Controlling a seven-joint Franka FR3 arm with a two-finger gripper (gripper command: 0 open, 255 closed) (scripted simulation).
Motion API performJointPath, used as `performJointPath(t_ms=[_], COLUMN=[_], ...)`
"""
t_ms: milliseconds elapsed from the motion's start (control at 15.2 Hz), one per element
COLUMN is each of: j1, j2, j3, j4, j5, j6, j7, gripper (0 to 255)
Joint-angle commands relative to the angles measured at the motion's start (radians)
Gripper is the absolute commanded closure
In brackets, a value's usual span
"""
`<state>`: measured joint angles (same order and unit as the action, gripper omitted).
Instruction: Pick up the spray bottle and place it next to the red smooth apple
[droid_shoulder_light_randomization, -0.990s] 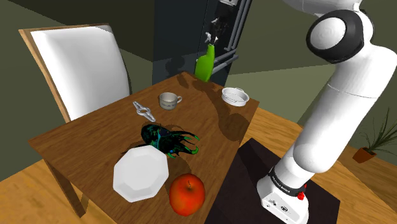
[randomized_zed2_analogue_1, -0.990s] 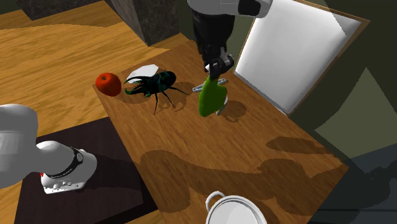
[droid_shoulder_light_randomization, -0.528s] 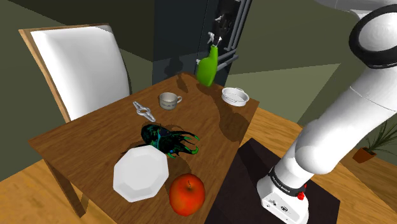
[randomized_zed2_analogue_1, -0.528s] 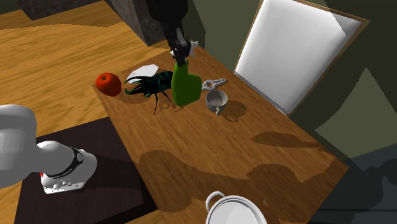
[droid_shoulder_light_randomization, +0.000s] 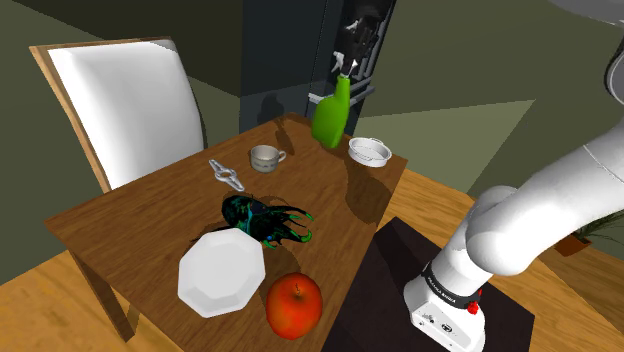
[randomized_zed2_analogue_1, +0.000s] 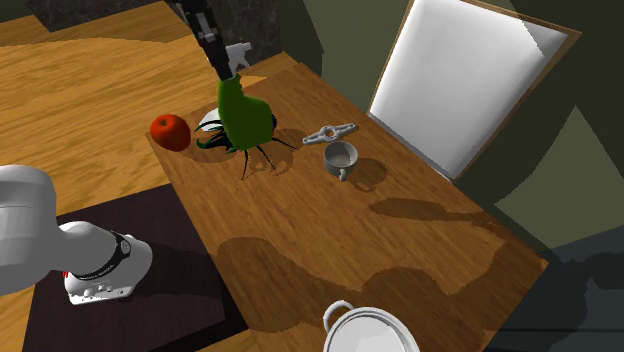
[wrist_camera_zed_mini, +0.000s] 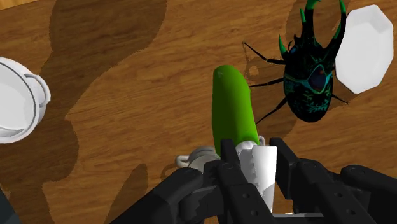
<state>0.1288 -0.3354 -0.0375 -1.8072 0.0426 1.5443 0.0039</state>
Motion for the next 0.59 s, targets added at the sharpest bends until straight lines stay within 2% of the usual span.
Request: performJointPath(t_ms=[0,528], j1=[0.011,0.057], j2=[-0.047,-0.201], j3=[0.025,0.138], j4=[-0.027,-0.096], j5=[0.004,0.05], j6=[-0.018,-0.094], j7=[0.038,0.195], gripper=[255,255])
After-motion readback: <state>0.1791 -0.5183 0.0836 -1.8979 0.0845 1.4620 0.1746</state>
